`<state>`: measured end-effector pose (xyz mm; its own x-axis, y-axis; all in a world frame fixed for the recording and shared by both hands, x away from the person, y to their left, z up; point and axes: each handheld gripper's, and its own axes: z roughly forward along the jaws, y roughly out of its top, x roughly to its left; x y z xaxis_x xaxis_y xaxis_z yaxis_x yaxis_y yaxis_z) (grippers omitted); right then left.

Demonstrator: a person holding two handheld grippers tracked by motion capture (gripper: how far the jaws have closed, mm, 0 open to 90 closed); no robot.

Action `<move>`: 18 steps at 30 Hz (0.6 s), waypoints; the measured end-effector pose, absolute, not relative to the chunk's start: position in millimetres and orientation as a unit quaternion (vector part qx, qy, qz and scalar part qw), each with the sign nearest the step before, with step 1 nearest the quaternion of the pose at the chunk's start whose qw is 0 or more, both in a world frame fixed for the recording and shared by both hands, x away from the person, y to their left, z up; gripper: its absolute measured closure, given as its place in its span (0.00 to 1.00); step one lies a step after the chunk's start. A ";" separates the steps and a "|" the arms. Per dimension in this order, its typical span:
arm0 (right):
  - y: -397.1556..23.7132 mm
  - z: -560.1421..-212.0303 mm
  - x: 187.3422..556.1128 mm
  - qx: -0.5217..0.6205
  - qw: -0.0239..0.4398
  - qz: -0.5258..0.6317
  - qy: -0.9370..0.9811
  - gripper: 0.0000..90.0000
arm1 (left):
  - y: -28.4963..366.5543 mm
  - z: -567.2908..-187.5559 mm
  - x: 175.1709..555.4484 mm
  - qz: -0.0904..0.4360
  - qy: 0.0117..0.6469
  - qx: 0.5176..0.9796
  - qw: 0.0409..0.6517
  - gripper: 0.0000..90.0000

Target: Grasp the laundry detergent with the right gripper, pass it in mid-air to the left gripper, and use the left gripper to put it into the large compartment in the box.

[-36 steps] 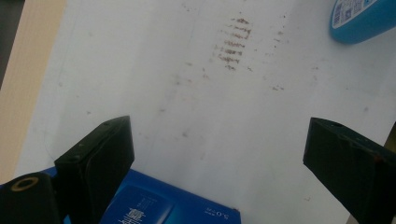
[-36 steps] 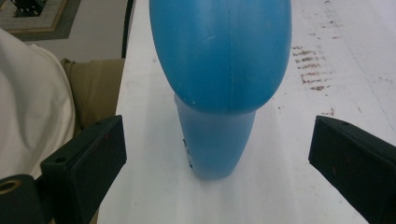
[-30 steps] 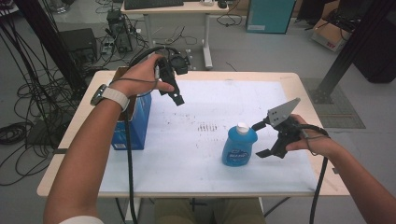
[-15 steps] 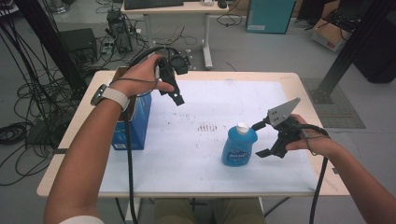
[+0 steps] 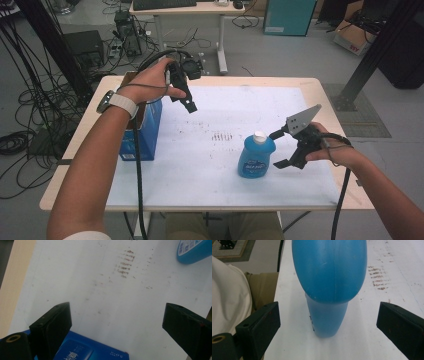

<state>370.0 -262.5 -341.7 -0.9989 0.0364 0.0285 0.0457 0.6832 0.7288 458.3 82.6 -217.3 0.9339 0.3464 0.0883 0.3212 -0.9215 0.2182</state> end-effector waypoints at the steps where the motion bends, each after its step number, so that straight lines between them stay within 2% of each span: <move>1: -262.3 -341.7 370.5 -0.019 0.003 -0.399 -0.917 0.05 | 82.5 -217.5 458.3 0.064 0.171 0.978 0.102 0.10; 18: -261.0 -342.6 369.7 -0.025 0.004 -0.397 -0.918 0.05 | 83.4 -217.4 458.1 0.066 0.172 0.977 0.104 0.10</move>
